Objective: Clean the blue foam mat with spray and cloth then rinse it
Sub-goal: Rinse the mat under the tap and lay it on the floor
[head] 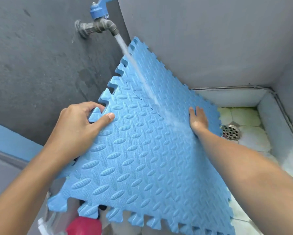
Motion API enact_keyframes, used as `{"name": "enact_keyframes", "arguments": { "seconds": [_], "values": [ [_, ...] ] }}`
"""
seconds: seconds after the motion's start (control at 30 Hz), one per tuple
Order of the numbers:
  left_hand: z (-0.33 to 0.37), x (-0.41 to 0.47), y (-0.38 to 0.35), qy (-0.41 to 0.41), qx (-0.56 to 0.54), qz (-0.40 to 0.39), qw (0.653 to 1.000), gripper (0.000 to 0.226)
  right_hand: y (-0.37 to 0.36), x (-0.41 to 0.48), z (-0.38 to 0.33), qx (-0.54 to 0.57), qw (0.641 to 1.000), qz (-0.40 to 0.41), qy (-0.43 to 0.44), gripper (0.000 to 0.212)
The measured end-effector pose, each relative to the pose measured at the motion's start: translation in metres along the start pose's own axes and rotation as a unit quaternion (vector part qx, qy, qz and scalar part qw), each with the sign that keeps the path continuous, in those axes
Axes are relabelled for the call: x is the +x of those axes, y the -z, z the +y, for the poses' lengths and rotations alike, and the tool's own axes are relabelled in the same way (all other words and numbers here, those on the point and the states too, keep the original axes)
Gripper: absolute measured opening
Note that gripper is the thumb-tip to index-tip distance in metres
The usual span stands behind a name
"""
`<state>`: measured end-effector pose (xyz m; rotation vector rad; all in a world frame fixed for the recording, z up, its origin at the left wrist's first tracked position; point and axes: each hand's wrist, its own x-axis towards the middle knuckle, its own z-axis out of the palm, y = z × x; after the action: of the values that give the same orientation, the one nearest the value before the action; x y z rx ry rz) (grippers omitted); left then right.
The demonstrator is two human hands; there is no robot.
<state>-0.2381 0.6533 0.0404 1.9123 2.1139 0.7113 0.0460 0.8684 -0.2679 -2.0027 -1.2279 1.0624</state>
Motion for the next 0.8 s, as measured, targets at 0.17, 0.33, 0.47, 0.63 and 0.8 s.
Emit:
{"name": "enact_keyframes", "arguments": {
  "seconds": [0.17,0.33,0.47,0.63,0.8],
  "values": [
    [-0.007,0.003,-0.001,0.015,-0.005,-0.005,1.000,0.033,-0.016,-0.116,-0.009,0.044,0.997,0.003,0.060,0.064],
    [-0.002,0.002,-0.001,0.012,0.014,0.003,1.000,0.024,-0.043,-0.270,-0.055,0.058,0.968,-0.027,0.242,0.082],
    [-0.002,0.002,0.000,0.015,-0.005,0.004,1.000,0.025,-0.023,-0.295,-0.031,0.032,0.922,-0.053,0.383,0.072],
    [-0.004,0.001,-0.001,0.014,-0.024,0.005,1.000,0.024,0.015,-0.220,0.100,-0.038,0.981,-0.040,0.184,0.072],
    [-0.004,0.000,0.000,0.014,-0.021,-0.001,1.000,0.025,0.061,-0.162,0.122,0.008,0.998,0.059,0.019,0.074]
  ]
}}
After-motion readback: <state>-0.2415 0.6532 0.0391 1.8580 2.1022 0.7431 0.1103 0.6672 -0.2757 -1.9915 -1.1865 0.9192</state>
